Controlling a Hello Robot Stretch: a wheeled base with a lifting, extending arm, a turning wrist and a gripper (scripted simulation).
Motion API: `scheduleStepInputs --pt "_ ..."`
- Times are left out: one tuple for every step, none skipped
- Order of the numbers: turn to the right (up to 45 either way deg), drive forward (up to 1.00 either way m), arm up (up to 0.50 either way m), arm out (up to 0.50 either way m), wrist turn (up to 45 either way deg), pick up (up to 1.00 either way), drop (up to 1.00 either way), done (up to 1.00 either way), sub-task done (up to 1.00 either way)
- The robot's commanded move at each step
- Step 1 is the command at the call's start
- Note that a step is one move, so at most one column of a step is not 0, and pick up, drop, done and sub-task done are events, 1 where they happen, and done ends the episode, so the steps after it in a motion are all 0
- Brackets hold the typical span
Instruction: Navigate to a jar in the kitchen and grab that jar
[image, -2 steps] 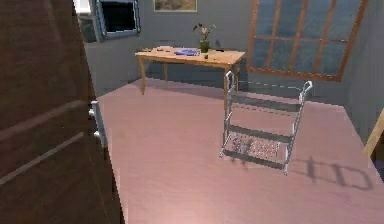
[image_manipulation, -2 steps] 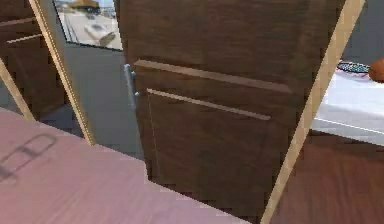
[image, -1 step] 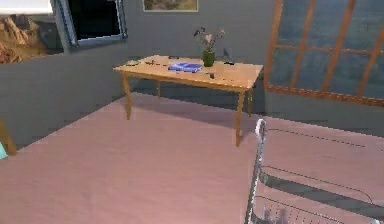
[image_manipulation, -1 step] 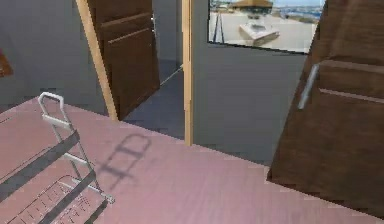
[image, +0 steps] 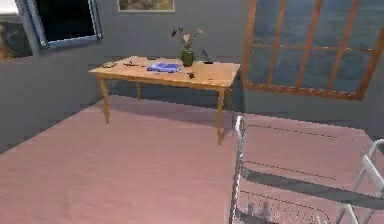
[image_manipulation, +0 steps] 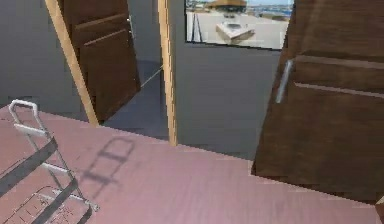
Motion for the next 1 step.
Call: scheduleStepInputs --pt "0.0 0.3 0.0 0.0 0.0 0.0 0.0 0.0 0.0"
